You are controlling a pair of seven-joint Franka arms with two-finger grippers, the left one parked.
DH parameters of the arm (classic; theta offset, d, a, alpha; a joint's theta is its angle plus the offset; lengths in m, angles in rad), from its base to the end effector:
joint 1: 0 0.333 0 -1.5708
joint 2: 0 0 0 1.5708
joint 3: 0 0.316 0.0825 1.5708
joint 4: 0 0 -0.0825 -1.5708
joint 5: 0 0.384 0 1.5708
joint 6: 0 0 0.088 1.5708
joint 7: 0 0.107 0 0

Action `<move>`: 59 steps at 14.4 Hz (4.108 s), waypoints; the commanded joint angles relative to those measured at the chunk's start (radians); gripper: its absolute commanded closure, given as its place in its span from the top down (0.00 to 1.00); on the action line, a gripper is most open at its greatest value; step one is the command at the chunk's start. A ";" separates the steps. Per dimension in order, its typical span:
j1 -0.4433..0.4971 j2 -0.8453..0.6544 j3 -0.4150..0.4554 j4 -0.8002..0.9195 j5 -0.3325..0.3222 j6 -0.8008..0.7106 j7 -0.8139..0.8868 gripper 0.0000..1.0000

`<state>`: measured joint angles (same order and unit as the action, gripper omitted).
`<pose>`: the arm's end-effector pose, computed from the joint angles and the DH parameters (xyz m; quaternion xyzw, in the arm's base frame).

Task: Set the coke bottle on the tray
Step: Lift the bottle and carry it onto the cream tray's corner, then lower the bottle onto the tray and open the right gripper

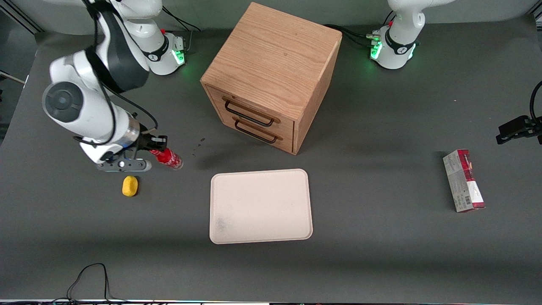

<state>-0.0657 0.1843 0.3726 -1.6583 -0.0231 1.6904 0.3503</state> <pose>0.5767 0.1656 0.4928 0.9971 -0.0200 -0.0731 0.0015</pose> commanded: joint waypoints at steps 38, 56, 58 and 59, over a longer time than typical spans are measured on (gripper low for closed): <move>0.297 0.742 -0.027 0.712 -0.302 0.156 0.489 1.00; 0.296 0.728 -0.027 0.712 -0.316 0.144 0.487 1.00; 0.294 0.709 -0.024 0.712 -0.311 0.114 0.484 1.00; 0.288 0.693 -0.023 0.710 -0.308 0.079 0.475 1.00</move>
<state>0.2139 0.9033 0.3533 -0.9663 -0.3117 1.8304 0.8121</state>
